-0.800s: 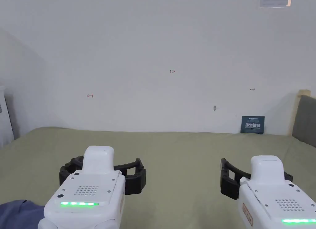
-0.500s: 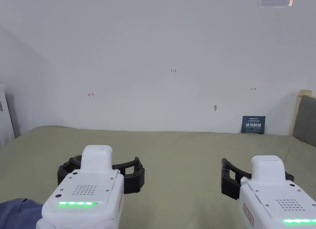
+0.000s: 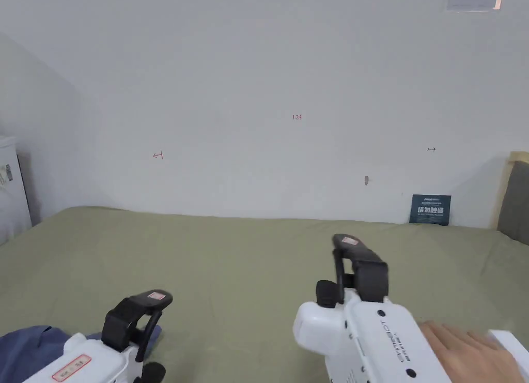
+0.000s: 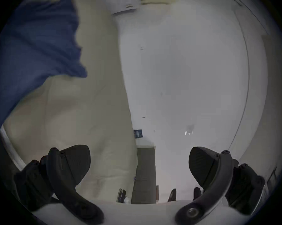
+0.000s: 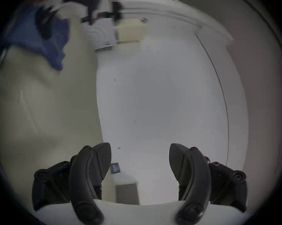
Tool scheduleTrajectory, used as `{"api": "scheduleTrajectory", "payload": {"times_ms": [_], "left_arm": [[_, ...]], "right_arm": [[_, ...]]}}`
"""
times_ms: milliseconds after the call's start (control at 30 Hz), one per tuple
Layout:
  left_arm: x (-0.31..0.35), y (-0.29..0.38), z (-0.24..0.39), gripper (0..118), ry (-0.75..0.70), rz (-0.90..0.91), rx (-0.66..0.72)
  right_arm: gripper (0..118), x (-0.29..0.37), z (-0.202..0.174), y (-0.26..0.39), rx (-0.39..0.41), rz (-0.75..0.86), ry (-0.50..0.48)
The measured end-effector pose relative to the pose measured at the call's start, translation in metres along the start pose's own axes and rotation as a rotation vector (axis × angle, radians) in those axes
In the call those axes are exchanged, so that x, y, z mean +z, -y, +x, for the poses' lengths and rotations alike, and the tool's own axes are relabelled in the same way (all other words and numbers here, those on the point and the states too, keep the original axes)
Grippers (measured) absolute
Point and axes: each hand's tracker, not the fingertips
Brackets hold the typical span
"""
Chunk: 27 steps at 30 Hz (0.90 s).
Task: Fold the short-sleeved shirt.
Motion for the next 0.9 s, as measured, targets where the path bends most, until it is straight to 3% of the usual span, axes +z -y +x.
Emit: {"api": "scheduleTrajectory", "payload": {"times_ms": [33,67,233,300,333,367,400,500,600,733,900], "left_arm": [[0.002,0.000,0.001,118,-0.049,0.033,-0.077],[0.002,0.001,0.009,118,-0.092,0.061,-0.208],[-0.001,0.047,0.086,118,-0.228,0.200,-0.982],[-0.004,0.076,0.110,118,-0.269,0.290,-1.281],[-0.006,0.089,0.117,118,-0.284,0.334,-1.402],[-0.010,0.095,0.121,118,-0.289,0.354,-1.492],[-0.012,0.100,0.125,118,-0.277,0.351,-1.535],[-0.014,0.106,0.129,118,-0.294,0.394,-1.572],[-0.020,0.106,0.126,118,-0.310,0.357,-1.543],[-0.018,0.103,0.127,118,-0.316,0.383,-1.551],[-0.016,0.103,0.131,118,-0.309,0.372,-1.554]], "right_arm": [[78,-0.003,0.005,0.002,-0.071,-0.007,-0.036],[78,-0.004,0.012,-0.001,-0.232,-0.037,-0.085],[79,-0.003,0.056,0.047,-1.198,-0.226,-0.118],[79,-0.008,0.052,0.076,-1.500,-0.271,-0.105],[79,-0.005,0.051,0.086,-1.614,-0.286,-0.091],[79,-0.002,0.050,0.094,-1.676,-0.286,-0.080],[79,-0.001,0.044,0.098,-1.698,-0.301,-0.031],[79,0.003,0.043,0.102,-1.573,-0.335,0.021],[79,0.006,0.041,0.096,-1.552,-0.306,0.012],[79,0.007,0.040,0.089,-1.455,-0.297,0.046],[79,0.009,0.043,0.086,-1.438,-0.285,0.043]]}}
